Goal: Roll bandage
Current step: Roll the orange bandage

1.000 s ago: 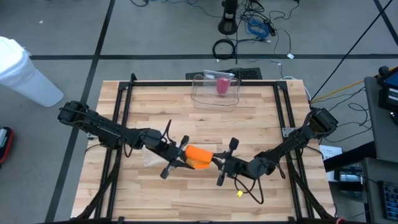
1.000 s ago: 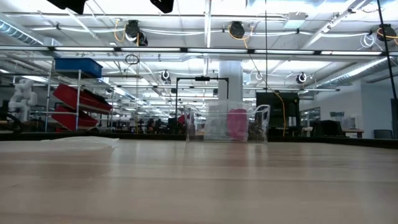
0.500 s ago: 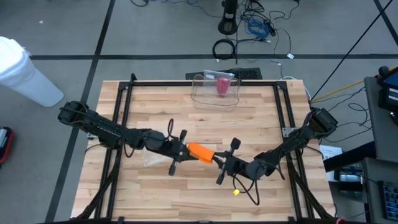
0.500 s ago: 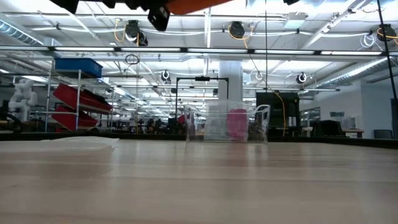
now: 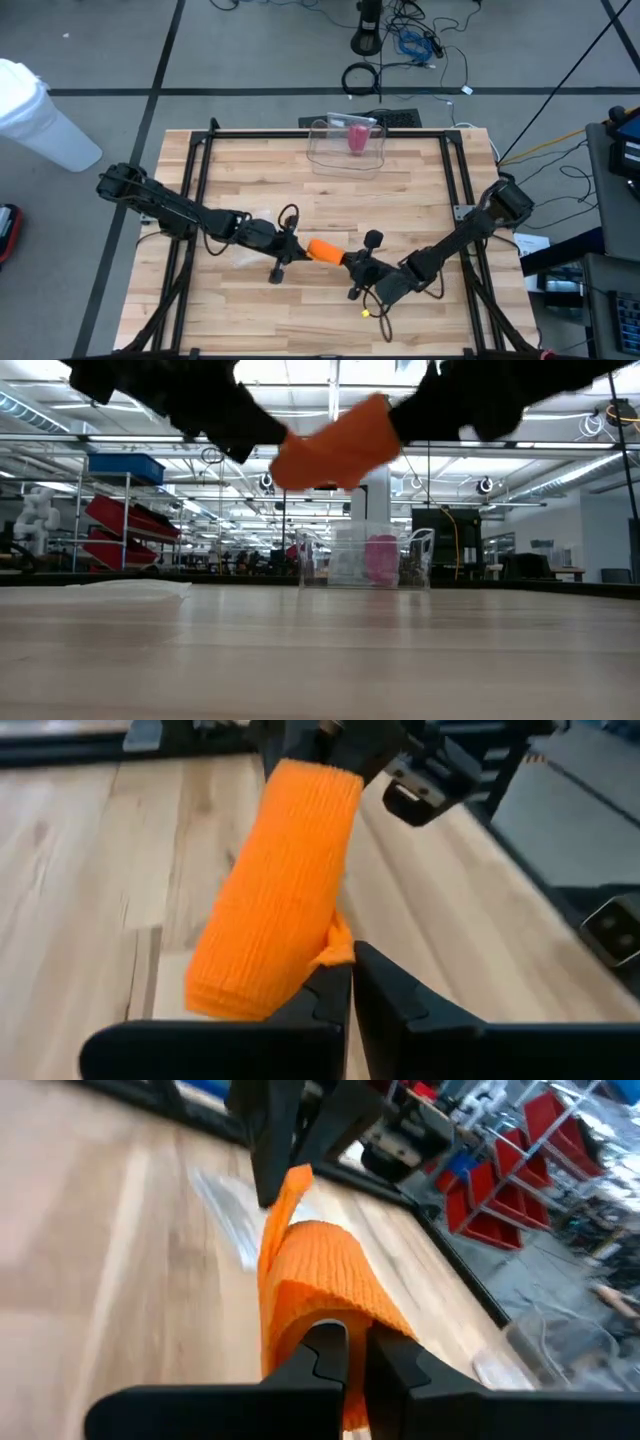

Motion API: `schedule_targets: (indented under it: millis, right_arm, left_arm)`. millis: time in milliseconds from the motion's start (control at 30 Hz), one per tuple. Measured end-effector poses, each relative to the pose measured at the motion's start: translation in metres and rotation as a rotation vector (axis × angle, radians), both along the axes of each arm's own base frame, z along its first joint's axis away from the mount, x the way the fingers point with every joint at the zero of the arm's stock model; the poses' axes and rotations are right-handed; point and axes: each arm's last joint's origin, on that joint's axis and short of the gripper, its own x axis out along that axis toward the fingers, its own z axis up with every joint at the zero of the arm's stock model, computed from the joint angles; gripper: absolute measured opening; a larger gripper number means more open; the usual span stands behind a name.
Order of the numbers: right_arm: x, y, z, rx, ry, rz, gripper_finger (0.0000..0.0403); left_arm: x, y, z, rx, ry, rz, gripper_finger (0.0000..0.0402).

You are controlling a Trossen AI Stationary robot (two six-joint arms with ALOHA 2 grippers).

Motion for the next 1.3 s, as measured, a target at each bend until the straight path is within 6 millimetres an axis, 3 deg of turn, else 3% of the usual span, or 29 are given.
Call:
schedule_targets:
  millis: [167,300,700,1100,1300]
  right_arm:
    - [0.006,0.001,-0.038,-0.038,0.041,-0.08,0.0004]
    - [0.01,0.003,-0.055,0.009,0.016,-0.093,0.0004]
    - [0.011,0.01,-0.056,0.142,-0.037,-0.036,0.0004]
    - [0.017,-0.009,-0.074,0.151,0.044,-0.096,0.0004]
    - [0.017,-0.011,-0.075,0.214,0.025,-0.114,0.0052]
  left_arm:
    - [-0.002,0.007,-0.027,-0.019,0.091,0.045,0.002]
    - [-0.006,0.011,-0.04,-0.032,0.149,0.058,0.002]
    - [0.003,0.016,-0.023,0.035,-0.061,0.117,0.002]
    - [0.005,0.02,-0.021,0.053,-0.084,0.136,0.002]
    - [0.009,0.019,-0.035,0.062,-0.039,0.137,0.002]
